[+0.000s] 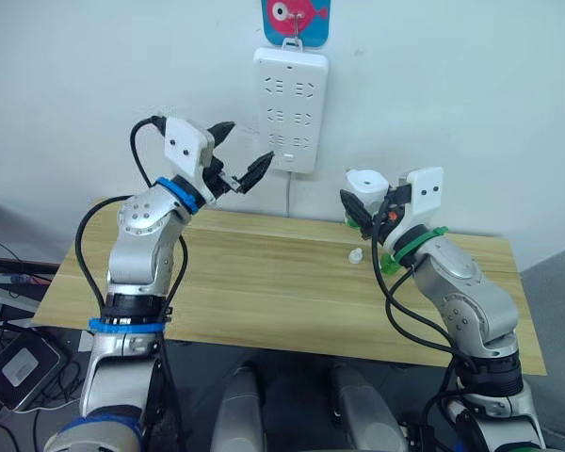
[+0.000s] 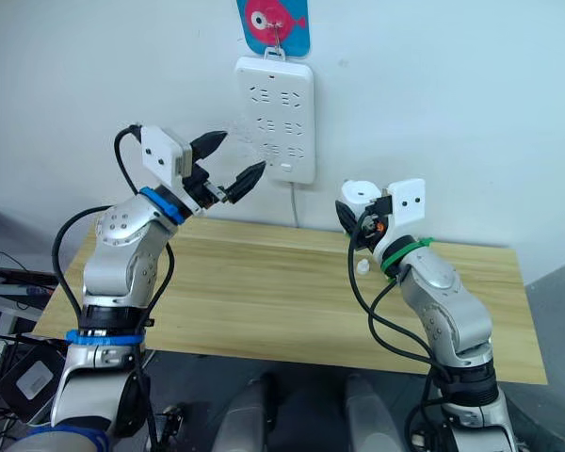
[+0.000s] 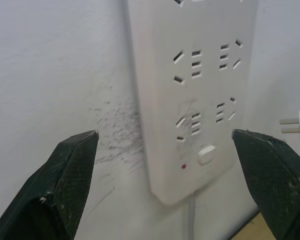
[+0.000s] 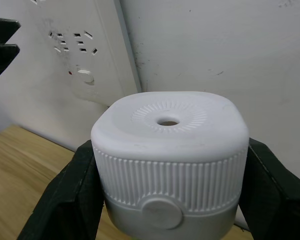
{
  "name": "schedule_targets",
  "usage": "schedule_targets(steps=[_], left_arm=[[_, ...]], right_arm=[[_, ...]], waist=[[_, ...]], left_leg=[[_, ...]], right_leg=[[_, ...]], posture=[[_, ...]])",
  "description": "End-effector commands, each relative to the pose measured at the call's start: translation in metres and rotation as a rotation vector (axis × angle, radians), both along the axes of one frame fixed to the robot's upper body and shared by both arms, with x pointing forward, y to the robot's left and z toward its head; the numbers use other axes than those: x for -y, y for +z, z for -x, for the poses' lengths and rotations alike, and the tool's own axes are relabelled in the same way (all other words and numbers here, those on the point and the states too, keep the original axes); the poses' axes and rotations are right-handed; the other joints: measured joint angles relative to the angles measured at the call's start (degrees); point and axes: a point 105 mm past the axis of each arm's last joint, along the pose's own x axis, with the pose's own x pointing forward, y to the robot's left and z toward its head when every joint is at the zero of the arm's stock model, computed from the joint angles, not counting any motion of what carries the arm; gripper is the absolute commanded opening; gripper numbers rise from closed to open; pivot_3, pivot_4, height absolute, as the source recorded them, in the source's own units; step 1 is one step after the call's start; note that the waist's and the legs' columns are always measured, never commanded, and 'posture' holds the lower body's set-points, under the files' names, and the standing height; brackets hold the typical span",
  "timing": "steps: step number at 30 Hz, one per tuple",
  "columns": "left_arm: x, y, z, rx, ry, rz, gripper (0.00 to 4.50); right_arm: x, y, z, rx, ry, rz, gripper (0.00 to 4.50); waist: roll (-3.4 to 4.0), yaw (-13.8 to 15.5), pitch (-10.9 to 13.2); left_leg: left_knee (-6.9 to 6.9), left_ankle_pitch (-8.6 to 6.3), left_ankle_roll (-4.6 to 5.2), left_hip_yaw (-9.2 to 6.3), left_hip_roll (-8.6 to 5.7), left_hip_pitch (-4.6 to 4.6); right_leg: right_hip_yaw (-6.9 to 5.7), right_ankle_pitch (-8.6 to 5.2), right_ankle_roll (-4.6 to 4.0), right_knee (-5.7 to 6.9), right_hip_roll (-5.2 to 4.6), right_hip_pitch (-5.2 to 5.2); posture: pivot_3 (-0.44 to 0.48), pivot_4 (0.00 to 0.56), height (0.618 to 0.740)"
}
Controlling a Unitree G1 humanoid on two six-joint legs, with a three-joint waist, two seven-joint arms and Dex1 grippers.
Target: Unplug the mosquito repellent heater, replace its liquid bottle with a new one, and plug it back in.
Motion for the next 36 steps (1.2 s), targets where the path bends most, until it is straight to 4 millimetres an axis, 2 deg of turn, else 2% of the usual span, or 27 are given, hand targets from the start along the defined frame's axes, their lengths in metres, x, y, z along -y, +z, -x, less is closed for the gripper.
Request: schedule_targets(steps=[1,5,9,19,25,28,36], left_arm=[[0.010,0.005,-0.005,0.012,-0.081,-0.036,4.50],[0.011,0.003,-0.019,-0.018,-0.108,-0.055,4.50],[0.016,0.001,-0.024,-0.026,-0.158,-0.082,4.50],[0.034,-0.002,-0.025,-0.076,-0.300,-0.132,4.50],[0.039,0.003,-0.014,-0.180,-0.439,-0.058,4.50],[0.037,0.004,-0.009,-0.236,-0.479,-0.005,3.94],[0.032,0.012,-0.010,-0.287,-0.470,0.084,1.72]], right_arm=[[-0.003,0.028,0.014,0.099,0.043,-0.046,3.16],[-0.004,0.030,0.017,0.099,0.054,-0.052,3.16],[0.002,0.029,0.018,0.091,0.027,-0.065,3.16],[0.004,0.032,0.018,0.093,0.019,-0.082,3.16],[-0.006,0.033,0.023,0.094,0.078,-0.069,3.16],[-0.006,0.030,0.023,0.082,0.069,-0.070,3.16],[-0.012,0.035,0.029,0.076,0.108,-0.098,3.16]], waist=[[0.00,0.00,0.00],[-0.01,-0.14,-0.01],[-0.01,-0.31,-0.01],[-0.01,-0.90,-0.01],[-0.01,-1.43,-0.01],[-0.01,-1.48,-0.01],[-0.01,-1.43,0.00]], left_leg=[[0.00,0.00,0.00,0.00,0.00,0.00],[0.01,0.00,0.00,-0.02,0.00,-0.01],[0.02,0.00,0.00,-0.03,0.00,-0.01],[0.04,0.00,0.00,-0.07,-0.02,-0.04],[0.02,0.00,0.01,-0.07,-0.02,-0.03],[0.01,0.00,0.01,-0.09,-0.02,-0.03],[0.03,0.00,0.00,-0.10,-0.03,-0.03]], right_leg=[[0.00,0.00,0.00,0.01,0.00,0.00],[-0.03,0.00,0.00,0.03,0.00,0.00],[-0.03,0.00,0.00,0.05,0.00,-0.01],[-0.06,0.01,0.01,0.06,0.00,-0.01],[-0.06,0.01,0.01,0.08,0.01,-0.01],[-0.07,0.00,0.01,0.10,0.01,-0.02],[-0.07,0.01,0.01,0.12,0.00,-0.01]], posture=[[-0.063,0.220,0.740],[-0.088,0.217,0.740],[-0.108,0.222,0.740],[-0.114,0.229,0.740],[-0.120,0.240,0.740],[-0.124,0.244,0.740],[-0.132,0.251,0.740]])
